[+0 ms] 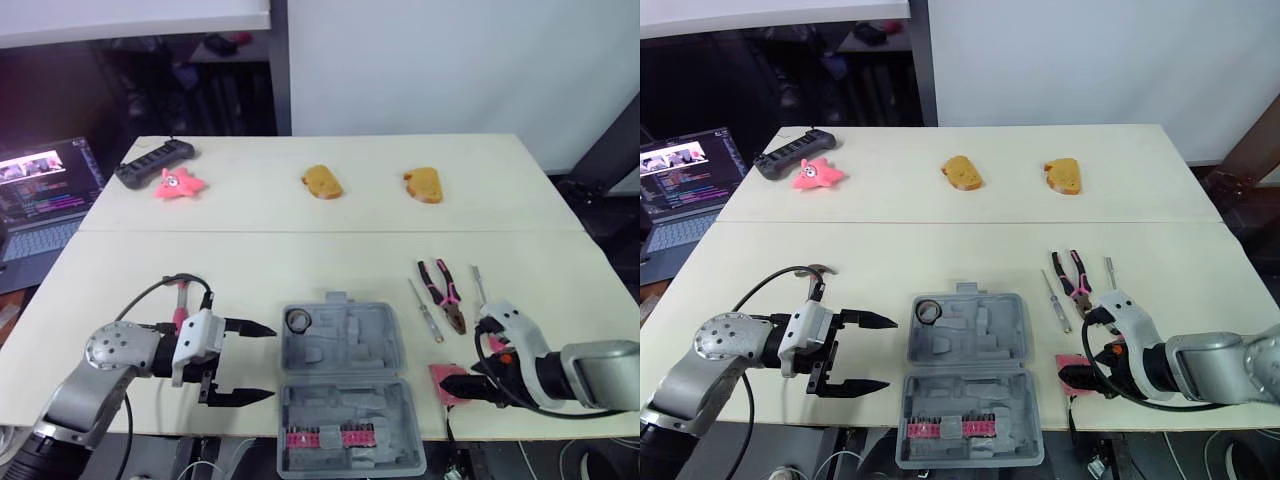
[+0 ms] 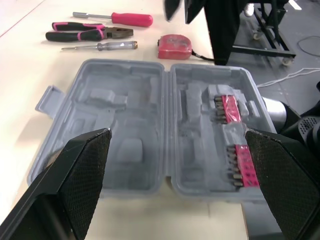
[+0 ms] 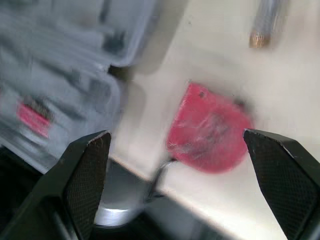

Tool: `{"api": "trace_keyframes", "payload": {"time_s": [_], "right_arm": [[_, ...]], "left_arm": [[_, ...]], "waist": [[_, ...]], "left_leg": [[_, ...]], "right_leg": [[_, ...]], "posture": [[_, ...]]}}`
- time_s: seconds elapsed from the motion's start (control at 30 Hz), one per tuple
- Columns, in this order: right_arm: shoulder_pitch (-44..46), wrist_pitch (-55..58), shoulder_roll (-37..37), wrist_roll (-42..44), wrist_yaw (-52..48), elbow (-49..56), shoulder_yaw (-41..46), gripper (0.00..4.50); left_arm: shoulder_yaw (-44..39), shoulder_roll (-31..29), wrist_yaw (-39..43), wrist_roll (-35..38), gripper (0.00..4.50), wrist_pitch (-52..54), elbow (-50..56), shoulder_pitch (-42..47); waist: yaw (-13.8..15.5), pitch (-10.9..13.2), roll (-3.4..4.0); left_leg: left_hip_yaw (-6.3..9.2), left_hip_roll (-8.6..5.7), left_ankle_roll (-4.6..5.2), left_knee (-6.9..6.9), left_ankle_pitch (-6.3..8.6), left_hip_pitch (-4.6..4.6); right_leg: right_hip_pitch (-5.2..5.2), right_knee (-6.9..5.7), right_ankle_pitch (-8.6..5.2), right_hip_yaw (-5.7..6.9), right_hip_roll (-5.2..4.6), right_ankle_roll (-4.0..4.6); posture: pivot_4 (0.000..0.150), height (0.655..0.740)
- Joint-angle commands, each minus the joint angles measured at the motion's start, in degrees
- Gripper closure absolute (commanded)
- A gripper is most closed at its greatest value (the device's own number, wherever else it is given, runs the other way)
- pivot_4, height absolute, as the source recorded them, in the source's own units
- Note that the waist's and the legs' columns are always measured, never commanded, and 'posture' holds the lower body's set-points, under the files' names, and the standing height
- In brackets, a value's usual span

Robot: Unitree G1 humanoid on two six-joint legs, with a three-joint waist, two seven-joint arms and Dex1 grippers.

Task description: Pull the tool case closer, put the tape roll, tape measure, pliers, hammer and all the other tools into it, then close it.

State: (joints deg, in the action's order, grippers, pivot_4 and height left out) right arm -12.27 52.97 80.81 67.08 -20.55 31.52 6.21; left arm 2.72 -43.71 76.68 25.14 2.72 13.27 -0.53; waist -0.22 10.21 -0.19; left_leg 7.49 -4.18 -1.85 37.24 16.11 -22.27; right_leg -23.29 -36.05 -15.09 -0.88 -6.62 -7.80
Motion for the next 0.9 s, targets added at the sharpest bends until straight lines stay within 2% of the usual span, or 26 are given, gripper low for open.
{"api": "trace_keyframes", "payload": {"time_s": [0.03,0.13,0.23,0.33,0.6,0.9], "right_arm": [[-7.47,-24.23,3.05,-26.27,-19.68,0.71,-1.14,0.04],[-8.44,-33.26,4.29,-40.46,-22.98,-3.09,-4.77,0.04],[-7.43,-37.38,2.97,-47.07,-26.42,-5.42,-6.36,0.04],[-2.06,-38.13,1.13,-53.92,-28.38,-6.22,-10.84,0.04],[9.45,-34.82,-5.03,-62.94,-37.04,-7.32,-20.28,0.04],[14.34,-31.10,-10.68,-70.98,-39.89,-9.20,-25.07,0.04]], "left_arm": [[-0.87,-0.68,1.39,0.01,0.00,-2.58,-0.60,-0.96],[-0.90,-0.71,1.17,-0.16,0.00,-2.87,-0.69,-1.53],[-0.85,-0.58,1.08,-0.49,0.00,-3.47,-0.89,-1.87],[-0.75,-0.41,0.82,-0.85,0.00,-3.90,-0.77,-2.39],[-0.73,-0.49,-0.06,-0.88,0.00,-3.78,-0.33,-2.77],[-0.94,-0.80,-1.87,-0.99,0.00,-3.10,1.34,-3.95]], "waist": [[-0.11,0.00,0.00],[-0.52,0.01,0.01],[-0.54,0.01,0.02],[-0.58,0.01,0.01],[-0.35,0.01,0.02],[-0.38,0.01,0.03]], "left_leg": [[-0.04,-0.06,0.00,0.00,0.00,0.01],[-0.08,-0.03,-0.01,-0.01,0.00,0.05],[-0.13,0.04,-0.02,-0.01,0.00,0.09],[-0.10,0.08,-0.02,-0.03,0.00,0.09],[0.07,0.08,-0.02,-0.02,0.00,0.07],[0.10,0.06,-0.02,-0.02,0.00,0.08]], "right_leg": [[0.00,0.00,0.00,0.00,0.00,-0.01],[-0.01,-0.04,0.00,-0.03,0.00,0.00],[-0.01,-0.03,0.01,-0.06,-0.01,0.03],[-0.02,-0.04,0.01,-0.07,-0.02,0.04],[-0.02,-0.03,0.02,-0.09,-0.12,0.04],[-0.05,-0.06,0.03,-0.08,-0.11,0.04]], "posture": [[0.150,0.7400],[0.150,0.7400],[0.150,0.7400],[0.150,0.7400],[0.150,0.7400],[0.150,0.7400]]}}
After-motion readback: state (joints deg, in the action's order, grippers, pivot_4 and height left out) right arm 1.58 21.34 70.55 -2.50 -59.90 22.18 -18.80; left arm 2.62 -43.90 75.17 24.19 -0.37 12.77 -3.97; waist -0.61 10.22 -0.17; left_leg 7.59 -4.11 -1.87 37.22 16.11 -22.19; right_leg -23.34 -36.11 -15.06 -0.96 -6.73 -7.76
